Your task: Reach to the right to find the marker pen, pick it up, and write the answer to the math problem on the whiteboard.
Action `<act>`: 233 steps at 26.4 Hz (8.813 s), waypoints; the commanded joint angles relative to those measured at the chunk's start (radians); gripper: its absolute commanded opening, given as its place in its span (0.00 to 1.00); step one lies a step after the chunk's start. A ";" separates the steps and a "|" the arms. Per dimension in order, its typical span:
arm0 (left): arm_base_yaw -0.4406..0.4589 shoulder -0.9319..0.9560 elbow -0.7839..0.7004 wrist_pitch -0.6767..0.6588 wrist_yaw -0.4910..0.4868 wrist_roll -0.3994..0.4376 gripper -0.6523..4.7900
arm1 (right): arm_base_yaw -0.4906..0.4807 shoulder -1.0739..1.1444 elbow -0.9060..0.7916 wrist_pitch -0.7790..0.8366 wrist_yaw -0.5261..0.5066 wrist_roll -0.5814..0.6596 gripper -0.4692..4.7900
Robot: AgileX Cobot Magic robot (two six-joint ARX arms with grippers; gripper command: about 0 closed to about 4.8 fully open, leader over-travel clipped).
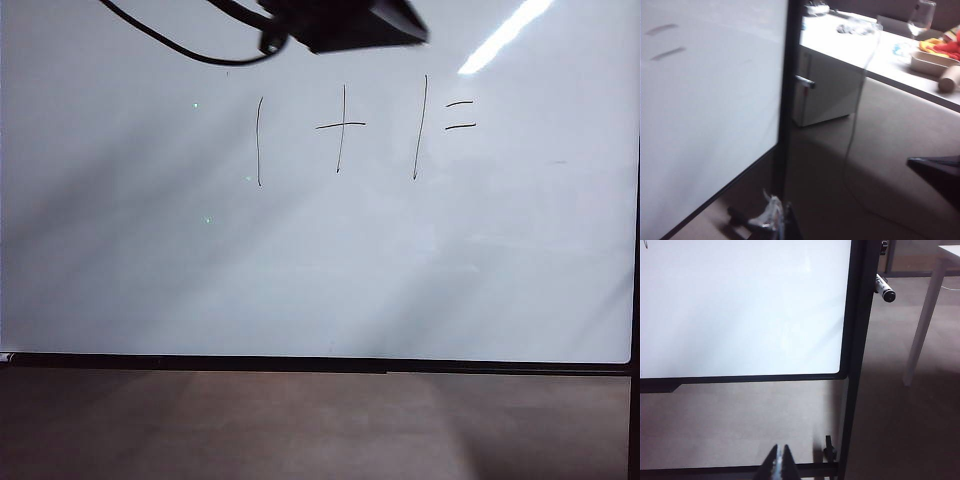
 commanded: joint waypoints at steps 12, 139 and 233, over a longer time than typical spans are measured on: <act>-0.053 0.144 0.187 0.052 0.068 0.008 0.11 | 0.000 -0.001 -0.005 0.077 0.000 0.021 0.09; -0.053 0.144 0.187 -0.008 0.066 0.008 0.11 | -0.560 0.843 0.877 0.261 -0.291 0.137 0.08; 0.116 0.144 0.187 0.217 -0.145 0.008 0.11 | 0.161 1.184 0.824 0.512 -0.138 0.092 0.08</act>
